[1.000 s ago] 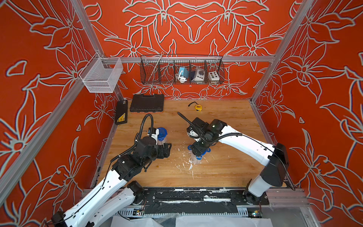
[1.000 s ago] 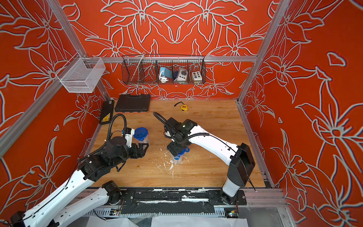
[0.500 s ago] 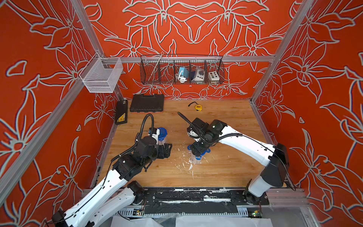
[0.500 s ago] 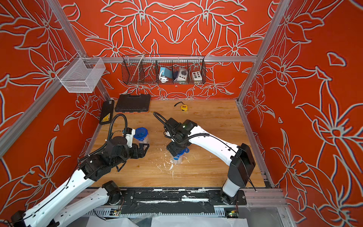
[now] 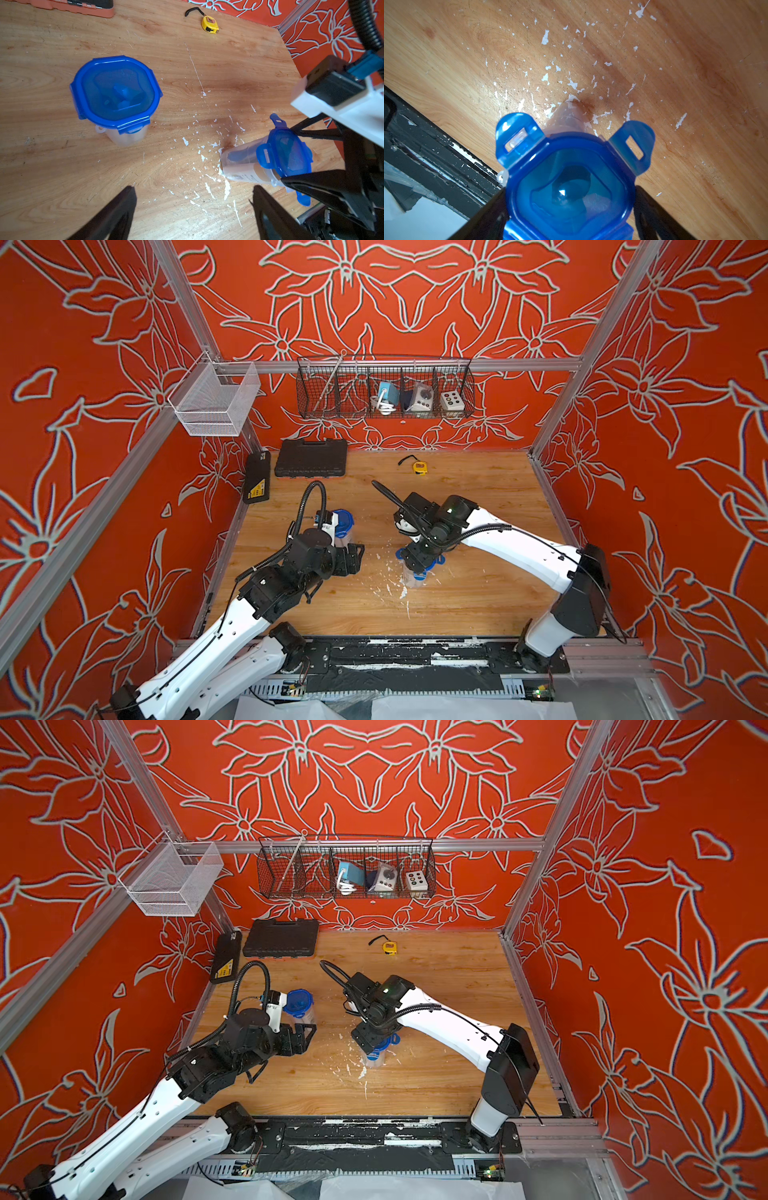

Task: Pack away toiletry kits
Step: Close the lid on the container.

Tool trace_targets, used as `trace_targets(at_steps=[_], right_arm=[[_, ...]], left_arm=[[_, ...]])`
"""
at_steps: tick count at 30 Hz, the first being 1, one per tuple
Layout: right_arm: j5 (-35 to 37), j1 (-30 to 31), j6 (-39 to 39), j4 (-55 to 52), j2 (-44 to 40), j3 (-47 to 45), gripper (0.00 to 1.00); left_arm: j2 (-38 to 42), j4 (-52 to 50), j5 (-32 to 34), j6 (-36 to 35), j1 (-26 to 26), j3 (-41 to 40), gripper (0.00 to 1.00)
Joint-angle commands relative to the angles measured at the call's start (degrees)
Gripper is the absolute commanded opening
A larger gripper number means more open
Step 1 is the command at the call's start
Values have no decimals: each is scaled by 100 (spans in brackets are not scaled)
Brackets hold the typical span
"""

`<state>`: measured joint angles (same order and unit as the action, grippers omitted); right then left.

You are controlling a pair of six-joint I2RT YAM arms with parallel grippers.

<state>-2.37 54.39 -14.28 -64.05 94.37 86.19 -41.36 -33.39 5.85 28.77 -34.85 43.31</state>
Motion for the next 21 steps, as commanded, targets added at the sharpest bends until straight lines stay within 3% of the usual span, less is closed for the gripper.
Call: trace_targets(at_steps=[1, 21], right_arm=[[79, 71, -53, -64, -102, 39, 65], [-171, 177, -14, 392, -280, -367, 66]], left_arm=[[1, 102, -22, -1, 31, -57, 86], [-73, 186, -101, 22, 31, -108, 86]])
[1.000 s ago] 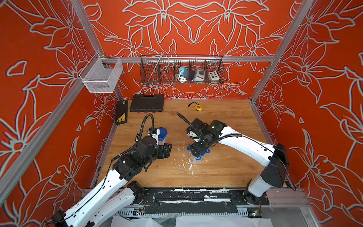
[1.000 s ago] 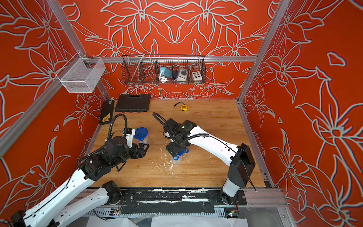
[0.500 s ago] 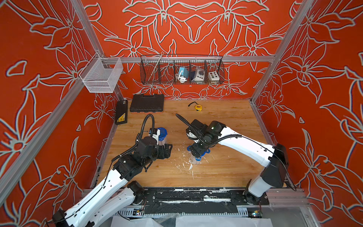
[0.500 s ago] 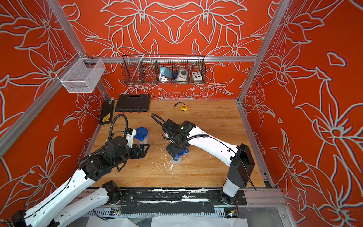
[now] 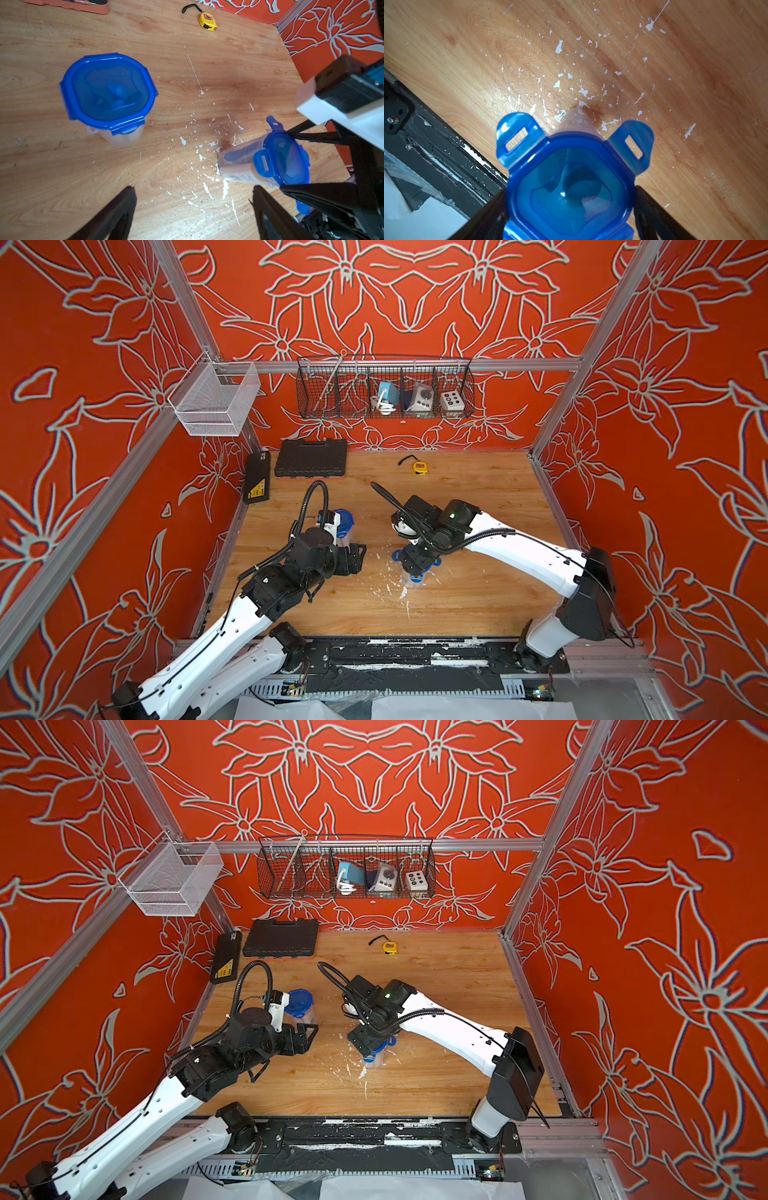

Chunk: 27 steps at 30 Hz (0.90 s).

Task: Pack away toiletry kits
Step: Close the lid on the container.

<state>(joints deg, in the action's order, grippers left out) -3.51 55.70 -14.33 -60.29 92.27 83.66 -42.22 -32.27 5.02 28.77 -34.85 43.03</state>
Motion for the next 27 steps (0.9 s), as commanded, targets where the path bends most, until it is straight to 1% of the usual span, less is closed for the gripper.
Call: trace_targets(at_steps=[1, 13, 23, 27], right_arm=[[-41, 45, -9, -16, -35, -122, 66], [102, 89, 0, 88, -117, -472, 67], [267, 138, -8, 117, -231, -367, 68], [390, 171, 0, 124, -225, -279, 71]], left_arm=[[12, 72, -26, 26, 31, -77, 86], [-50, 112, -45, 22, 29, -57, 86], [-146, 175, -62, -4, 30, -19, 86], [-160, 178, -80, -1, 30, -3, 86]])
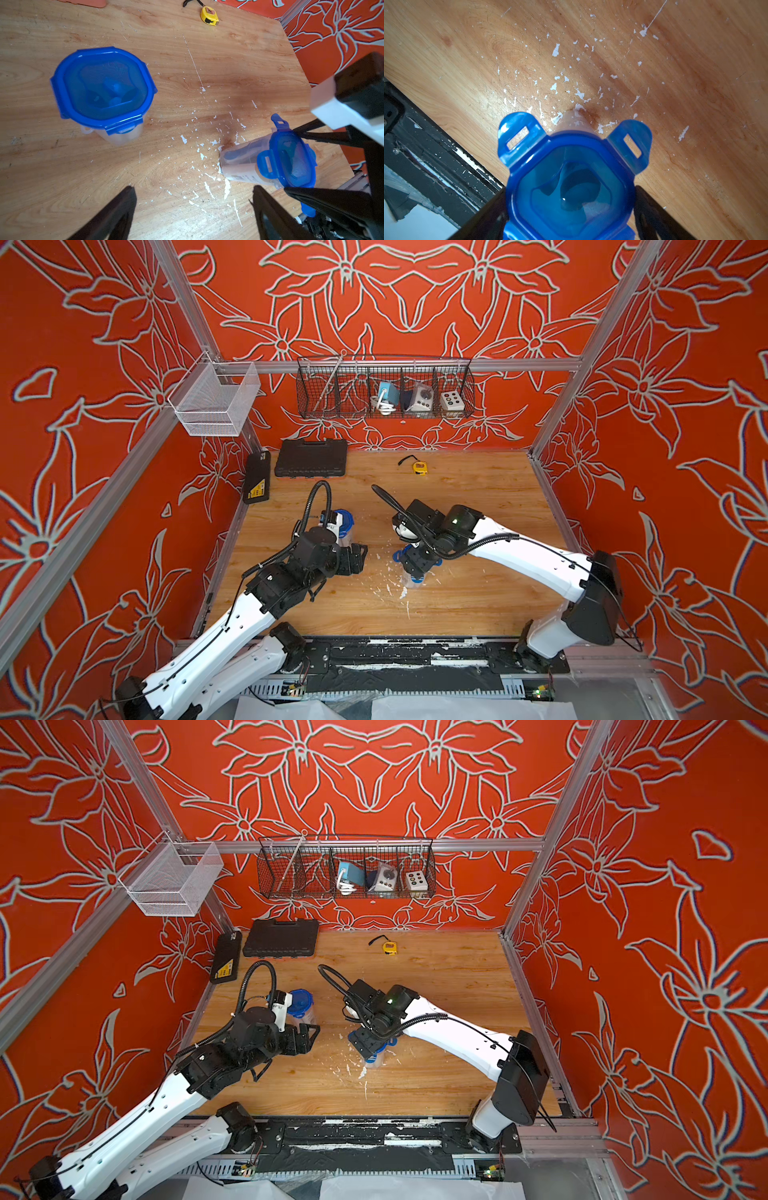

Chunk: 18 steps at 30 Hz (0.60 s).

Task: Pack away toiletry kits
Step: Close the lid on the container.

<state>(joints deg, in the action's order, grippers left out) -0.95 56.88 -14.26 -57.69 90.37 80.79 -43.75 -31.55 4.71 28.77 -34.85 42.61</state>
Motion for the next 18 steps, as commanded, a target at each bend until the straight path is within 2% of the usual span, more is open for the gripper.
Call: trace_targets(at_steps=[1, 18], right_arm=[[151, 57, 0, -122, -35, 16, 71], [123, 60, 178, -637, 391, 634, 68]], left_arm=[[-2, 105, -47, 5, 31, 37, 86], [70, 134, -84, 54, 31, -58, 86]])
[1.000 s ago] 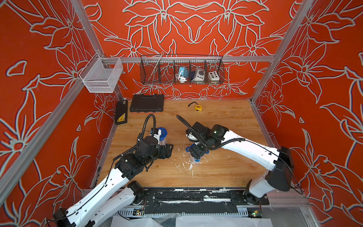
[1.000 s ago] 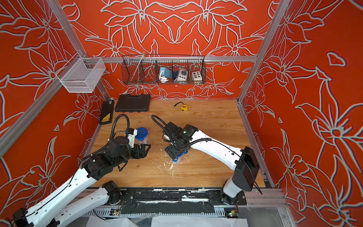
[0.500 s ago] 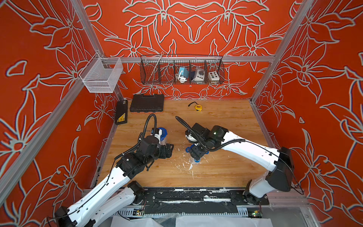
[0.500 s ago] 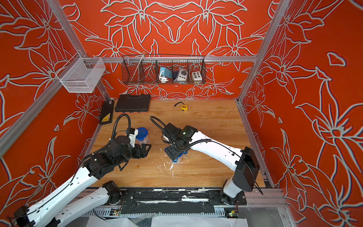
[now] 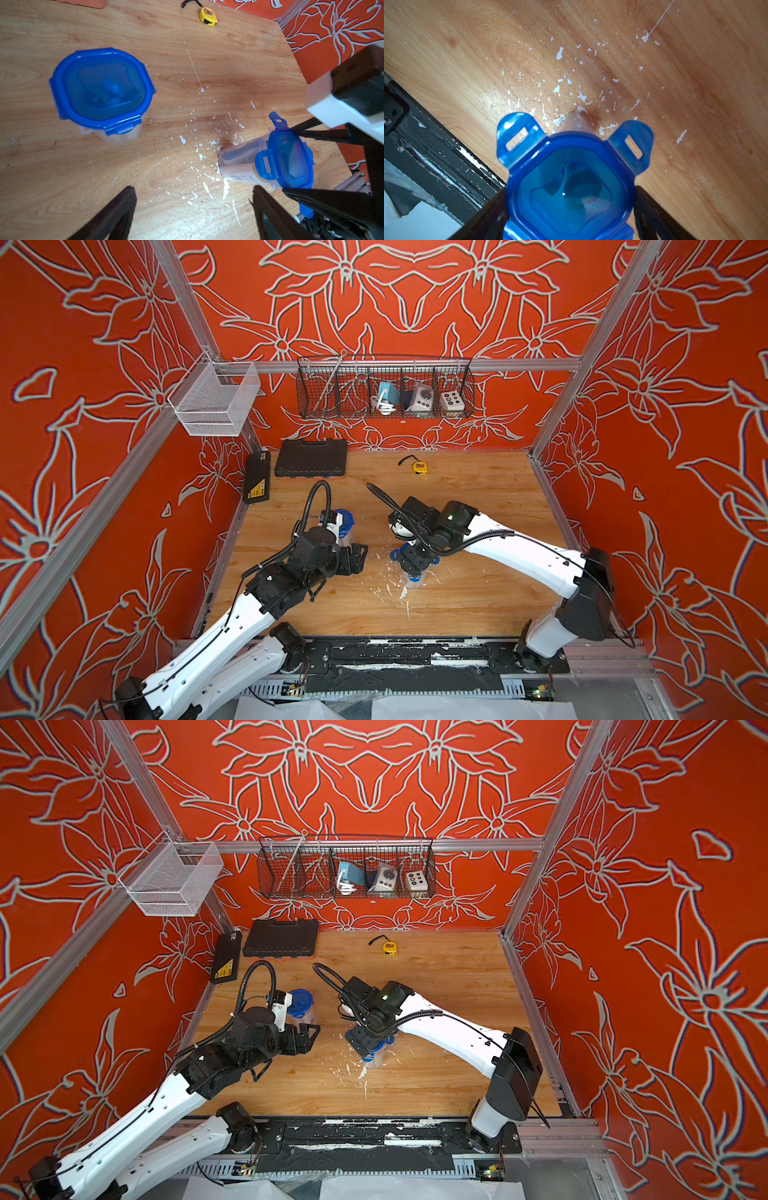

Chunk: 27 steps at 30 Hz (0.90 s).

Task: Pack away toiletry kits
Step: Close the lid on the container.

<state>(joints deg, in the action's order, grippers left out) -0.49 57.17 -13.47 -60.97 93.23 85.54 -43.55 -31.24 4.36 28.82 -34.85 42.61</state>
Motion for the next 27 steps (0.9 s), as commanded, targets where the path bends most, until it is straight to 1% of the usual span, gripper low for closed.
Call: trace_targets(at_steps=[1, 9, 18, 19, 23, 27], right_arm=[[85, 31, 95, -334, 123, 151, 68], [119, 31, 7, -252, 6, -135, 69], [97, 23, -59, -76, 89, -179, 71], [94, 24, -59, -81, 91, -178, 72], [192, 27, -61, -79, 2, -144, 82], [295, 23, -51, -115, -41, -41, 89]], left_arm=[[42, 103, -47, 38, 31, -55, 86], [5, 114, -66, 1, 26, -34, 86], [-92, 163, -102, -21, 31, 19, 86], [-101, 163, -109, -25, 30, 24, 86], [-101, 154, -128, -27, 31, 51, 88], [-117, 136, -120, -39, 31, 72, 89]])
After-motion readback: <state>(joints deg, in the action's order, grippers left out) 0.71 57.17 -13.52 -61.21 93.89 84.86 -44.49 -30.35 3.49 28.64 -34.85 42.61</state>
